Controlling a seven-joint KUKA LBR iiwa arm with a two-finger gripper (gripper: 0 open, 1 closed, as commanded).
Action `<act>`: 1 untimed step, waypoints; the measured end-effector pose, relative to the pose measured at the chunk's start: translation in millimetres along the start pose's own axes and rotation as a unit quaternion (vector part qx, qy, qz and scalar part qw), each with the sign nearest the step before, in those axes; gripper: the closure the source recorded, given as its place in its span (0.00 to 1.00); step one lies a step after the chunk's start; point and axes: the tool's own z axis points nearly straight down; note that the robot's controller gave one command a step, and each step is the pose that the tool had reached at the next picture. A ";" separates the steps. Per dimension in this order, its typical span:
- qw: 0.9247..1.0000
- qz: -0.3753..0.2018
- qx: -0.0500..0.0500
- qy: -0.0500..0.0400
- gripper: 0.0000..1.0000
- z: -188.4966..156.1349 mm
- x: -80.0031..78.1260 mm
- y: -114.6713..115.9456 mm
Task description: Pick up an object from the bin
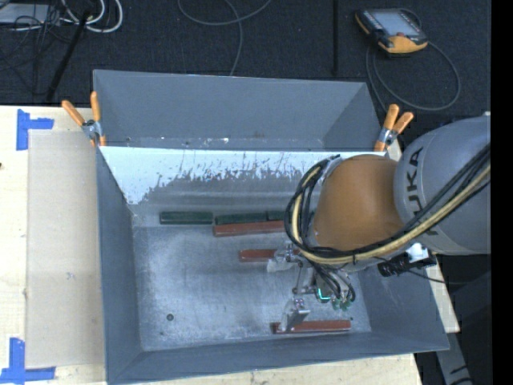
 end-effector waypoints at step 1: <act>1.000 0.001 0.000 -0.004 0.00 -3.5 -1.9 -0.1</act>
Offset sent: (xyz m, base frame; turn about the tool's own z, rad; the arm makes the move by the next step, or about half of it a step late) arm -0.0064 -0.0567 -0.0720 -0.2649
